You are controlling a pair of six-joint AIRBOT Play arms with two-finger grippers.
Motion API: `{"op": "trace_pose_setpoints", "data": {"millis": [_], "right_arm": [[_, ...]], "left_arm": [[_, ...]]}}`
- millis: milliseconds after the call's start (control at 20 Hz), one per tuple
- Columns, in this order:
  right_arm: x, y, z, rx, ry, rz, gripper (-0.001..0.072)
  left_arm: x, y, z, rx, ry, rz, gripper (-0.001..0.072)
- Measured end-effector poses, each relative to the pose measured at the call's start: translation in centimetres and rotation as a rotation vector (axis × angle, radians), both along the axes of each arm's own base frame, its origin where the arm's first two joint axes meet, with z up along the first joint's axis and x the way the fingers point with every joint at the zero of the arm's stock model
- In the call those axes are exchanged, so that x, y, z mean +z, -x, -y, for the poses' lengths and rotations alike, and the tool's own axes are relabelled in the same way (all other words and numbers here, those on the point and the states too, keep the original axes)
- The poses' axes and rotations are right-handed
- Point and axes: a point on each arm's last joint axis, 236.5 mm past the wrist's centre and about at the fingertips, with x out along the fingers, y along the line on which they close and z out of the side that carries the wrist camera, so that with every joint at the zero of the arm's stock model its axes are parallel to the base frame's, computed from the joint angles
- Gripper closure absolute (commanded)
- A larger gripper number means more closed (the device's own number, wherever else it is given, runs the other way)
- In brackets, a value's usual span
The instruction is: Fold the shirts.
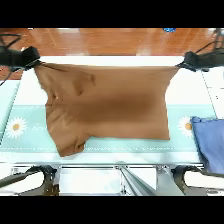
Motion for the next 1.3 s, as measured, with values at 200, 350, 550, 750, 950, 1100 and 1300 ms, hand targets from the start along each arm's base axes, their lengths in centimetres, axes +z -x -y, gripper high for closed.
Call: {"op": "trace_pose_setpoints", "data": {"millis": [200, 350, 550, 750, 950, 1100, 1300], "right_arm": [[-4.6, -5.6, 0.1, -0.048, -0.067, -0.034, 0.0687], [-6.7, -7.0, -0.3, -0.053, -0.104, -0.071, 0.0687], [-7.5, -6.7, -0.6, -0.032, -0.129, -0.115, 0.0687], [-6.8, -4.7, -0.3, 0.017, -0.126, -0.165, 0.0687], [-8.5, -0.9, 0.2, 0.084, -0.073, -0.307, 0.0687], [-10.5, 1.6, -0.4, 0.125, -0.055, -0.405, 0.0687], [-13.1, 3.9, -1.3, 0.150, -0.045, -0.490, 0.0687]], "left_arm": [[-5.9, -5.5, 0.4, 0.011, 0.071, -0.087, 0.0687], [-9.8, -6.5, 1.4, 0.000, 0.129, -0.187, 0.0687], [-11.5, -5.9, 1.7, -0.040, 0.154, -0.257, 0.0687], [-12.0, -3.1, 1.0, -0.122, 0.153, -0.356, 0.0687], [-13.2, 1.4, 0.5, -0.225, 0.133, -0.515, 0.0687], [-14.5, 3.7, 0.3, -0.259, 0.119, -0.604, 0.0687], [-15.8, 6.1, 0.1, -0.285, 0.110, -0.696, 0.0687]]}}
